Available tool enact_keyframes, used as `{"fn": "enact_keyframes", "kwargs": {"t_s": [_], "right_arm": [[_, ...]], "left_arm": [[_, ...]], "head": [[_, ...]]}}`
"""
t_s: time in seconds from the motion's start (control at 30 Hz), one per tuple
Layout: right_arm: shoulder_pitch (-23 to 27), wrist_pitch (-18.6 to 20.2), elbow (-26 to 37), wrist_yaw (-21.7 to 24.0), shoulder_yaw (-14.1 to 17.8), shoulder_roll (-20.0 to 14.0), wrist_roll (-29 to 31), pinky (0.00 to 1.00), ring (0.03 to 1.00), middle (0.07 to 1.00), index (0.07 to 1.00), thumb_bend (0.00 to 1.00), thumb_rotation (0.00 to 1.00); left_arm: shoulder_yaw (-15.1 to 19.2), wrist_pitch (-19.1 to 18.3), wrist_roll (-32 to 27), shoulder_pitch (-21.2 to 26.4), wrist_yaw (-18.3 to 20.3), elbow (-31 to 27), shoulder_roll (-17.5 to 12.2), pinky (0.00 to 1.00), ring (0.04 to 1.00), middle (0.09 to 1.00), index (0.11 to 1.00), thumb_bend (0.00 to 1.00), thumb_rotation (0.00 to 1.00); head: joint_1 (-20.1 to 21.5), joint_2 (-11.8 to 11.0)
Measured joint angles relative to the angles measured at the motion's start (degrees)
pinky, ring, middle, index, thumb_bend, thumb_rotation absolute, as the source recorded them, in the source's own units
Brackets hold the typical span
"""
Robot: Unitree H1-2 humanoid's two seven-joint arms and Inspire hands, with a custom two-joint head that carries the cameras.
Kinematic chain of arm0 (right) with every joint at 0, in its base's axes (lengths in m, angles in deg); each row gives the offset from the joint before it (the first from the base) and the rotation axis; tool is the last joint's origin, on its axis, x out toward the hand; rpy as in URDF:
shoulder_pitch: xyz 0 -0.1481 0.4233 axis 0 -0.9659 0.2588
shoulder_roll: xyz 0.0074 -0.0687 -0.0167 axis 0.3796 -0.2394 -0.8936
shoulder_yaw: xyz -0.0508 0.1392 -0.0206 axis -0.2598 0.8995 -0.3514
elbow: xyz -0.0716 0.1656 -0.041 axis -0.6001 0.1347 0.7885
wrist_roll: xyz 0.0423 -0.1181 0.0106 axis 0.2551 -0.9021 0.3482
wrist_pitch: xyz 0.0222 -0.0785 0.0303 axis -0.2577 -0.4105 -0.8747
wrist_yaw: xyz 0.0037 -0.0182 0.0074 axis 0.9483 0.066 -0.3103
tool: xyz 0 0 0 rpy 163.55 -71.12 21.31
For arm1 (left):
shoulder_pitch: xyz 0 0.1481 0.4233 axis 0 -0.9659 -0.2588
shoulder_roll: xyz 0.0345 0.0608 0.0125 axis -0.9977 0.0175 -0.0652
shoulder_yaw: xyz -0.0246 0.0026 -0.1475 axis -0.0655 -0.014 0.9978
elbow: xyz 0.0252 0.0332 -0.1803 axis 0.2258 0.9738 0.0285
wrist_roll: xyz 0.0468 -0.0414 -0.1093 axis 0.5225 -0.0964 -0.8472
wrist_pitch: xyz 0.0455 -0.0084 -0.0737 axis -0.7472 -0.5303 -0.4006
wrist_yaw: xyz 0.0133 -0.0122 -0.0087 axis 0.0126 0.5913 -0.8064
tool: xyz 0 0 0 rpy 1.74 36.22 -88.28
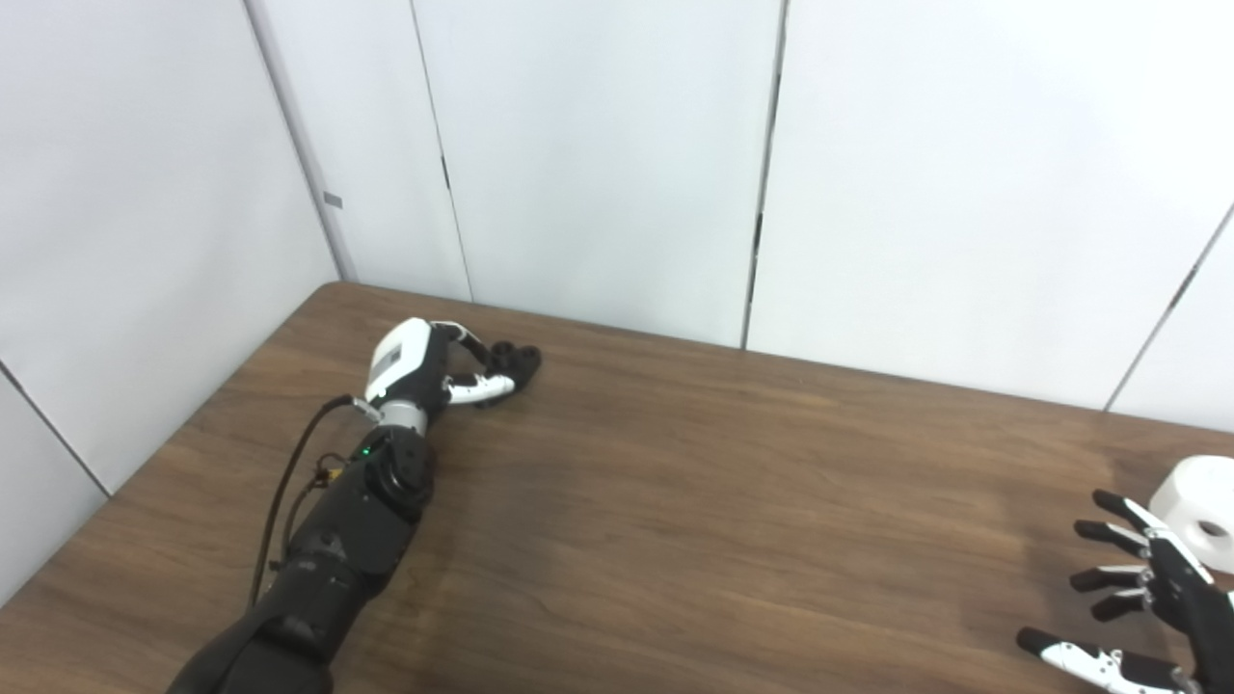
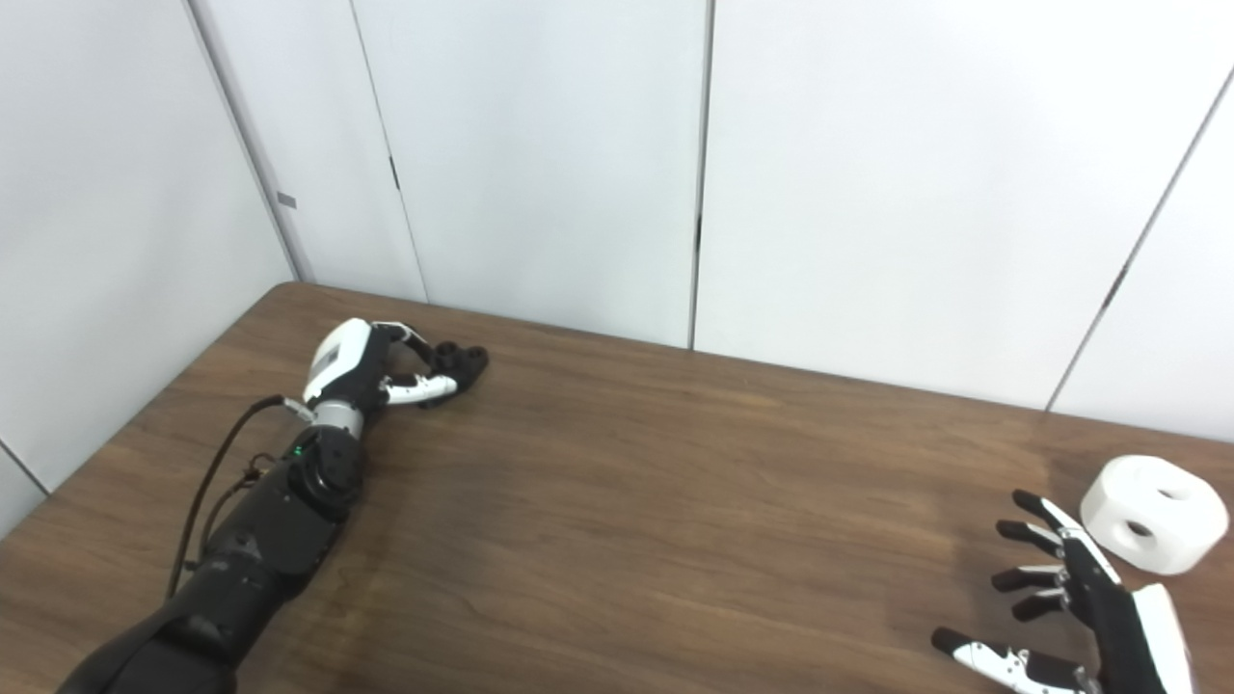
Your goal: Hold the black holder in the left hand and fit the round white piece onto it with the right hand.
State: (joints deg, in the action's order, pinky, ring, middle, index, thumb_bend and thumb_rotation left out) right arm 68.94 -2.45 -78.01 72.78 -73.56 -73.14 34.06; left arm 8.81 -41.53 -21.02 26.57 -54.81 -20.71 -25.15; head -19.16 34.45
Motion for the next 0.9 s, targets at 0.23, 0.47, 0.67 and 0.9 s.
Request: {"fn": "enact_keyframes", "kwargs": {"t_s": [0.23,0.47,0.67,0.9], "right_arm": [[0.01,0.44,0.2,0.0,0.13,0.0,0.17,0.45,0.576,0.771,0.856,0.65,0.0],[0.03,0.5,0.22,0.02,0.22,0.0,0.38,0.45,0.575,0.777,0.863,0.64,0.0],[0.26,0.59,0.2,0.01,0.25,0.0,0.35,0.46,0.582,0.773,0.857,0.65,0.0],[1.5,-0.08,-0.66,-0.1,0.29,-0.04,0.31,0.45,0.573,0.769,0.85,0.66,0.0]], "left_arm": [[-2.4,0.96,1.04,0.06,-0.47,0.32,-0.39,0.77,0.808,0.738,0.417,0.77,0.23],[-3.71,0.57,1.78,0.05,-0.44,0.16,-0.88,0.76,0.815,0.76,0.473,0.58,0.1],[-4.91,1.02,2.15,-1.27,-0.01,-2.06,-1.24,0.82,0.856,0.776,0.479,0.52,0.07],[-7.29,2.39,2.08,-4.34,2.02,-7.87,-0.25,0.82,0.88,0.807,0.483,0.52,0.06]], "head": [[-0.35,0.35],[-0.26,0.61],[0.61,0.7],[1.23,0.79]]}}
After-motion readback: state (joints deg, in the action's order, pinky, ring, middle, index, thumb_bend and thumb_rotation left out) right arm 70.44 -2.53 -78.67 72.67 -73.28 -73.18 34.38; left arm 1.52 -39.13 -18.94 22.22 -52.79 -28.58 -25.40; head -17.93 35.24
